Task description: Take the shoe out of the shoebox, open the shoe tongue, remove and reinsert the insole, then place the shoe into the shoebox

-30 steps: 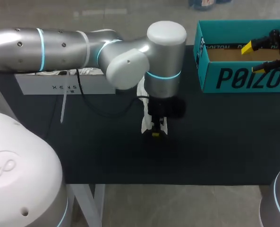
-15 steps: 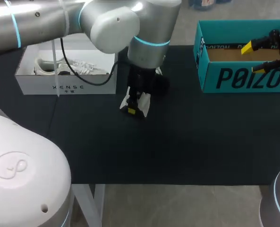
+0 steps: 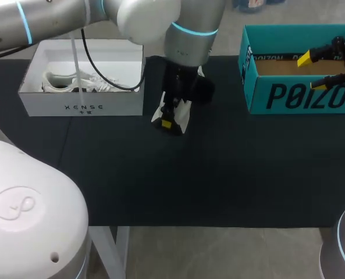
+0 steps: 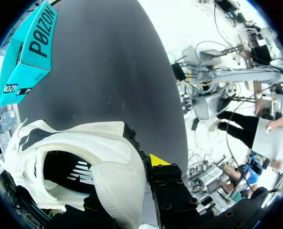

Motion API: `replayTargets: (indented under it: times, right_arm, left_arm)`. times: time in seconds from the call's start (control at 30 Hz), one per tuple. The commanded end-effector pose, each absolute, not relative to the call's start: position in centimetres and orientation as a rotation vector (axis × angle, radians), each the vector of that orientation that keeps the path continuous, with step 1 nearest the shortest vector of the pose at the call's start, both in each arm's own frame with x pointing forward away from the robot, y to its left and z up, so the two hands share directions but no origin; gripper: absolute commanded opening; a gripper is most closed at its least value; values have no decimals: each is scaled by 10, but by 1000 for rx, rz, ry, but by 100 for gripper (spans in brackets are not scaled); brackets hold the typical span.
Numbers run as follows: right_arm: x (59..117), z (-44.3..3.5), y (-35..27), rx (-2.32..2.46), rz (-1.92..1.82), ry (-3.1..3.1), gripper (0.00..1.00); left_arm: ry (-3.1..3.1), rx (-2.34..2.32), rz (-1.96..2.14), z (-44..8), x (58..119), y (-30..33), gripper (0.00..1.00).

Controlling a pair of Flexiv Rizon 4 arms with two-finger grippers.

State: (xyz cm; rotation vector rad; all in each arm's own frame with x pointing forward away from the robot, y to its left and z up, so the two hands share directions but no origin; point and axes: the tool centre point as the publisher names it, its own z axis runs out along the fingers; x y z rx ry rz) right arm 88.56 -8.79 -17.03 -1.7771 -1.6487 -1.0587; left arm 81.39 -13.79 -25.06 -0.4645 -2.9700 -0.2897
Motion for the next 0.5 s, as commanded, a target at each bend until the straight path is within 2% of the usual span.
replayTargets:
  times: [0.03,0.17,0.33,0.5]
  right_arm:
    - [885,-171,-88,-1780,-1056,-1650,100]
    - [885,-171,-88,-1780,-1056,-1650,100]
    - [885,-171,-88,-1780,-1056,-1650,100]
    - [885,-171,-88,-1780,-1056,-1650,100]
  left_arm:
    - [-2963,-659,-354,-249,814,-137,0]
    - [-2870,-1024,-422,-245,830,-118,0]
    - [-2774,-1094,-450,-236,856,-92,0]
    - [-2774,-1094,-450,-236,856,-92,0]
